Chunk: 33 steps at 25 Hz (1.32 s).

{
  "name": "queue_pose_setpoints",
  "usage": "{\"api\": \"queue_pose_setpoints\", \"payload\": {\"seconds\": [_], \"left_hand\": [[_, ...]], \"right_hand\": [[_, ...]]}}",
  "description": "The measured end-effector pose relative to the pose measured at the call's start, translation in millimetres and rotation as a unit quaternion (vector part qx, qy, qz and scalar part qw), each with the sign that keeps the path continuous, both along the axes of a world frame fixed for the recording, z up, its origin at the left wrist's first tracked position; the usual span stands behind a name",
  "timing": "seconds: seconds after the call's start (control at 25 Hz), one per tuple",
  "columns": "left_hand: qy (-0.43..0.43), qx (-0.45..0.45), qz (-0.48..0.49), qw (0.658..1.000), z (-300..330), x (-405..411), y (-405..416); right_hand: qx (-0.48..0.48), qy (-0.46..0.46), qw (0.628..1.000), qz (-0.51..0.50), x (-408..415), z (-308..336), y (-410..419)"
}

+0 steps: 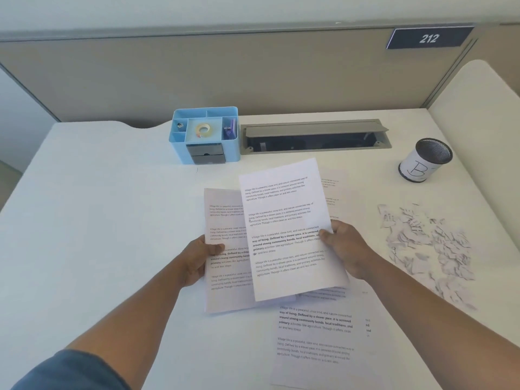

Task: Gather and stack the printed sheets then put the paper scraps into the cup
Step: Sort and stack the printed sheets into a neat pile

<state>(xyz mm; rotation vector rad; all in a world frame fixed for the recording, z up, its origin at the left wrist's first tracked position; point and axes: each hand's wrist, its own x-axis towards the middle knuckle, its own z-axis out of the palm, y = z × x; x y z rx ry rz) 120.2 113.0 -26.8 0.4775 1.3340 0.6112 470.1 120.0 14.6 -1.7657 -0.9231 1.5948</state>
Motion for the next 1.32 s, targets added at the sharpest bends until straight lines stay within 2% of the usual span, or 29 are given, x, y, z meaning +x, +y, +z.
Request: {"api": "queue_pose_setpoints", "payload": {"seconds": [0.4, 0.96, 1.24, 1.32], "left_hand": [[-0.031, -0.026, 0.033, 0.999, 6.6, 0.2, 3.7], [0.005, -0.010, 0.009, 1.000, -11.0, -3.2, 4.3], [0.030, 0.011, 0.030, 0.999, -7.9, 1.5, 0.8], [0.046, 0.040, 0.034, 0.998, 1.8, 2.0, -1.6]], "right_hand": [[-0.063, 0.005, 0.997, 0.045, -83.5, -26.5, -4.3], [-0.078, -0.015, 0.995, 0.055, -97.0, -27.3, -7.3], [-0.043, -0.021, 0.996, 0.076, -94.2, -23.3, -11.6], [0.006, -0.068, 0.996, 0.049, -90.8, -20.1, -12.9]]}}
